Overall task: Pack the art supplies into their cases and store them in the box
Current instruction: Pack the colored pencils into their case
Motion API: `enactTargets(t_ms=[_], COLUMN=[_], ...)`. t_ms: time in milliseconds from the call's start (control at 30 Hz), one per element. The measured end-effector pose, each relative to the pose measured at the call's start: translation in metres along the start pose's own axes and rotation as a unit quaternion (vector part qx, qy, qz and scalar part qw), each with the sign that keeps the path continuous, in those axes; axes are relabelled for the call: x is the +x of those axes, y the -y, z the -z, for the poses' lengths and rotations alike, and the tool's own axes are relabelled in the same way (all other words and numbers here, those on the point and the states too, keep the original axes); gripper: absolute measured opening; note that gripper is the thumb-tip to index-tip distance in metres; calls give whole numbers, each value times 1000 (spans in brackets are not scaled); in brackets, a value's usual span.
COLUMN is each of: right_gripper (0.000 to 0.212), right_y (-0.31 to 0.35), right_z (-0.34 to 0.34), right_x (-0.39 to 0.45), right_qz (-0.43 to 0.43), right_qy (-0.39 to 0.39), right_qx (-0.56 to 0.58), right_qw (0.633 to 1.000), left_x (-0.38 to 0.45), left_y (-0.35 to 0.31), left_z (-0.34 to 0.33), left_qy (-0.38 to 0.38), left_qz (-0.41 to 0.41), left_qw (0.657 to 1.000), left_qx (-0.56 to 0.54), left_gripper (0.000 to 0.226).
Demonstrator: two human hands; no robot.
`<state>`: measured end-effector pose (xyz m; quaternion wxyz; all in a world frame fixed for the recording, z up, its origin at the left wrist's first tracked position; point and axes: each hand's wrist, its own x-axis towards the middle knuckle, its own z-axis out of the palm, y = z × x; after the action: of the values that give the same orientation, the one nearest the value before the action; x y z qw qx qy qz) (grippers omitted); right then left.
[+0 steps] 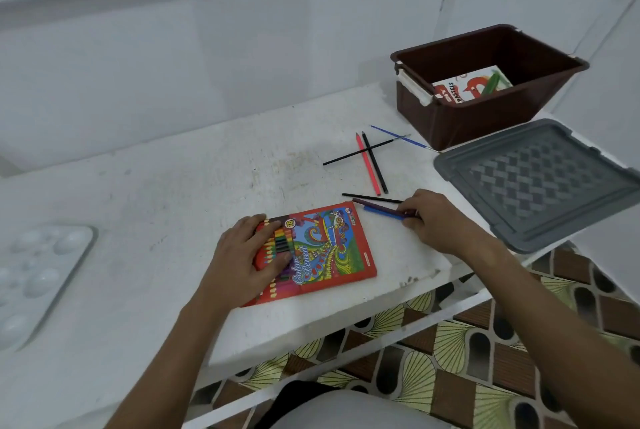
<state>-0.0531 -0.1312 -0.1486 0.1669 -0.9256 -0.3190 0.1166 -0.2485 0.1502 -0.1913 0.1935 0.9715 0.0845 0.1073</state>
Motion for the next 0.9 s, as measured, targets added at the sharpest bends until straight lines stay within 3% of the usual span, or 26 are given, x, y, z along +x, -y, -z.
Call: enactTargets(t_ms=[367, 533, 600, 733, 800, 900], right_gripper=[27, 31, 29, 13, 13, 17], right_y=[30, 74, 98, 141, 157, 176], right_z=[7, 5, 4, -7, -17, -29], right_x=[2, 20, 27, 39, 44, 48], right_qz=[-8, 30, 36, 38, 17, -39], right_qy=[-29, 6, 45, 97, 128, 164], right_qx=[88, 208, 273, 375, 444, 553], right_qw=[996, 978, 960, 921, 887, 816], left_x=[-1, 0, 0, -3, -8, -13], left_y=[1, -8, -11, -17, -24, -36], left_z=[0, 16, 23, 33, 38, 43], left_qy=[-16, 5, -10, -109, -144, -94], left_qz=[8, 94, 127, 197, 213, 232], left_qw=[1000, 985, 977, 956, 949, 933], left_qx=[-21, -146, -171, -188, -182, -260], left_gripper=[65, 61, 54, 37, 28, 28])
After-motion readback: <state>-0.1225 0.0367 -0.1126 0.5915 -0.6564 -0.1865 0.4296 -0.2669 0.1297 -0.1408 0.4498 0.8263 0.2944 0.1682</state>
